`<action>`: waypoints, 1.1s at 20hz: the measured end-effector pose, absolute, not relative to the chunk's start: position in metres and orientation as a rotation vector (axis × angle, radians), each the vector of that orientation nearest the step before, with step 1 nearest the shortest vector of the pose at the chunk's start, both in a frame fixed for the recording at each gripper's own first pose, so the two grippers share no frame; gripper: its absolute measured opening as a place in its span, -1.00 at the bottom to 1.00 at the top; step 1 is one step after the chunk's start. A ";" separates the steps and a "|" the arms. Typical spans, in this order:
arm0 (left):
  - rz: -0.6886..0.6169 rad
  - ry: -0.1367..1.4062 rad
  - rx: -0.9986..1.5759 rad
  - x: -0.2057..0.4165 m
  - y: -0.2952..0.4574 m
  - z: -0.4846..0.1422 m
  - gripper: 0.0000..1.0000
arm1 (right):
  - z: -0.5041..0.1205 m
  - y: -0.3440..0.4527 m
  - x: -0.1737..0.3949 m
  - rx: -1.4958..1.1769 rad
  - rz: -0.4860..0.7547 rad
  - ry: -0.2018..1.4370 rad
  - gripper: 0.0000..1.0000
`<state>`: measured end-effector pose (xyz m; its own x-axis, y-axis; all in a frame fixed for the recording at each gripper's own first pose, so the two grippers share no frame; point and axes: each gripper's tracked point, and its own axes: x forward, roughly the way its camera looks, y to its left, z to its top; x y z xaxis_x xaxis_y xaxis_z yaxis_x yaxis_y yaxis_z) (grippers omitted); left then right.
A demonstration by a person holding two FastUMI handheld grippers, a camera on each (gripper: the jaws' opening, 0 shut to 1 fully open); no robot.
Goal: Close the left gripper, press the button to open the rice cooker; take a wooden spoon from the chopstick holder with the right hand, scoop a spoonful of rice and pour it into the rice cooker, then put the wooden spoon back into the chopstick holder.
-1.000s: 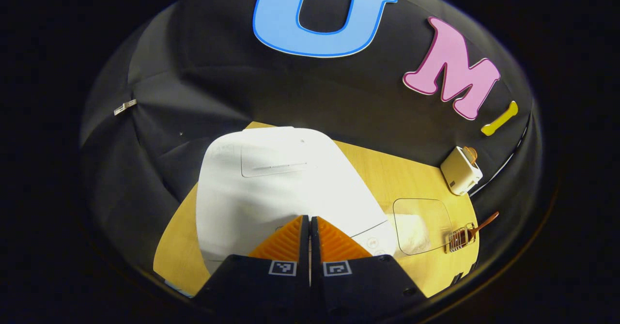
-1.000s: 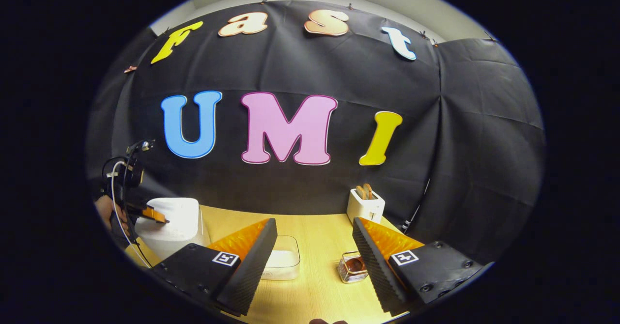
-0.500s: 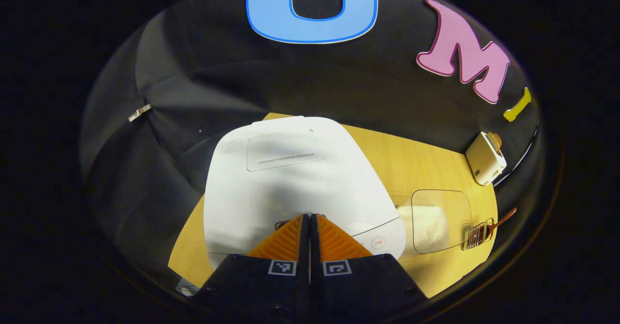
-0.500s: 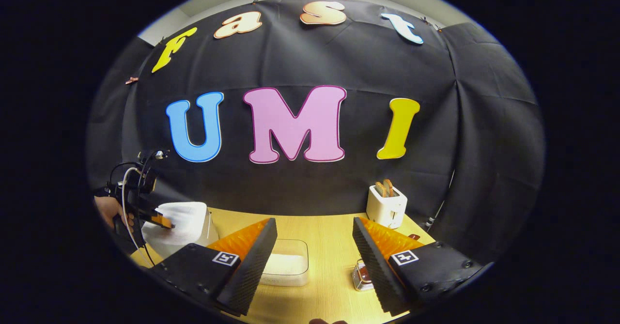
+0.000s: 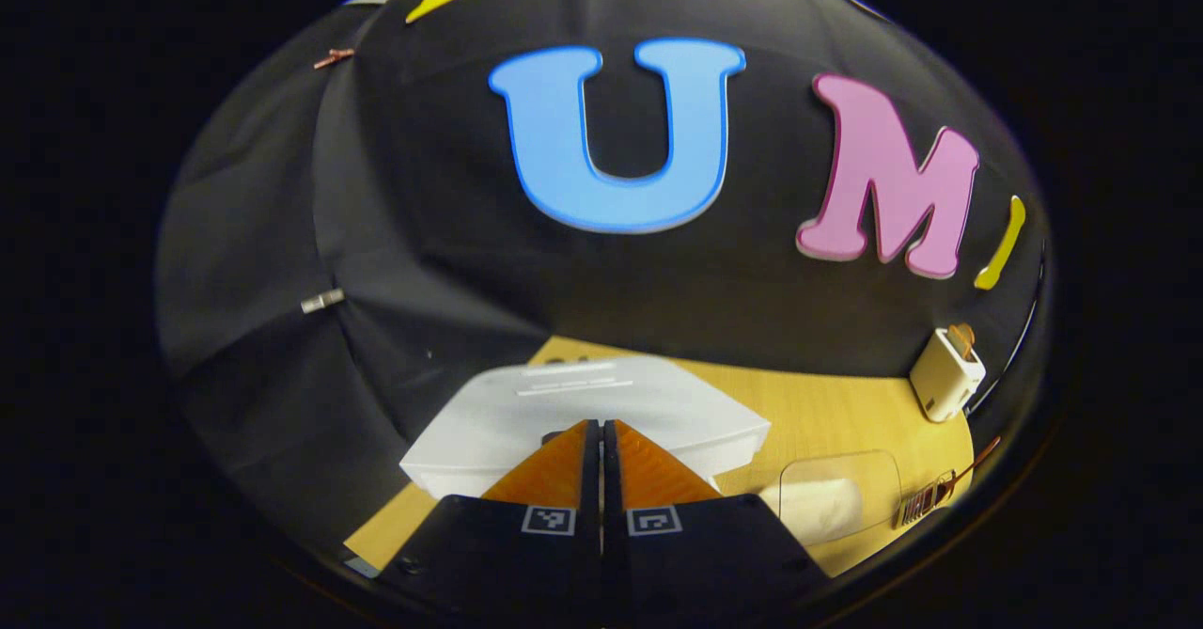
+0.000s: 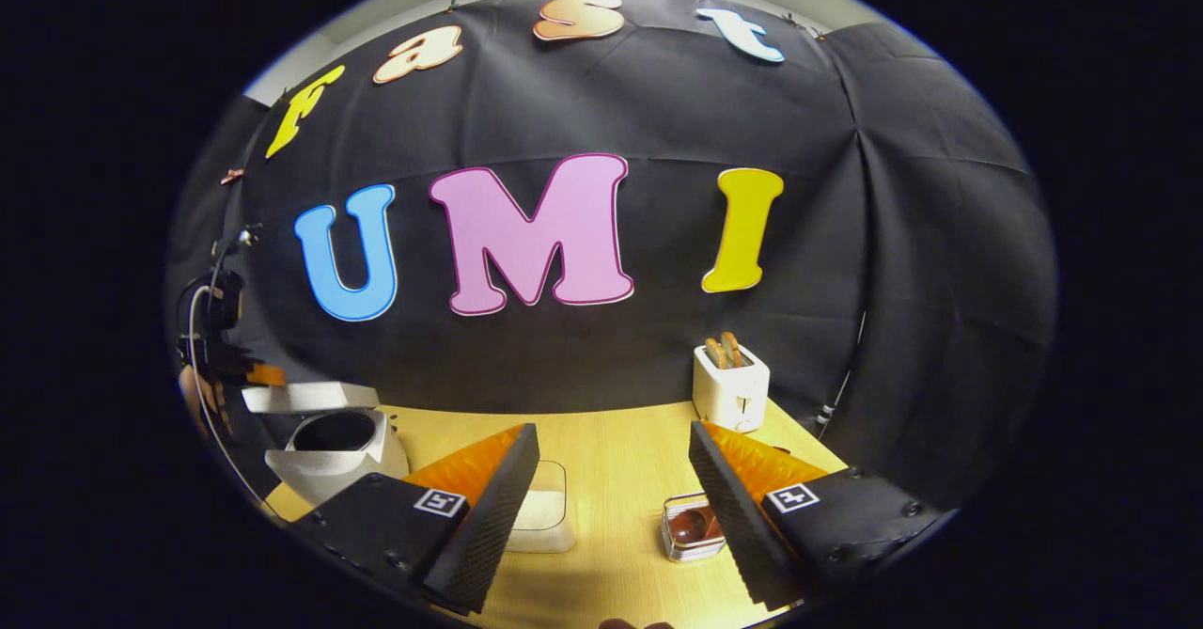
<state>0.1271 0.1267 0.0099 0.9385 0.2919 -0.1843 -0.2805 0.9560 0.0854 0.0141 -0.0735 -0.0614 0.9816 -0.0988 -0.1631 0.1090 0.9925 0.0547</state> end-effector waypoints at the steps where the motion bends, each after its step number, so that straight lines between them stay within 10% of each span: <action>1: 0.281 0.168 0.040 0.123 0.121 0.021 -0.89 | -0.062 -0.076 0.014 0.066 -0.107 0.162 0.98; 14: 0.114 0.077 -0.019 0.052 0.029 0.006 -0.87 | -0.098 -0.116 0.023 0.103 -0.139 0.259 0.97; 20: 0.003 0.131 -0.031 0.047 -0.020 -0.022 -0.30 | -0.128 -0.156 0.036 0.103 -0.188 0.332 0.97; 22: -0.001 0.135 -0.028 0.051 -0.027 -0.027 0.56 | -0.142 -0.170 0.040 0.115 -0.202 0.371 0.97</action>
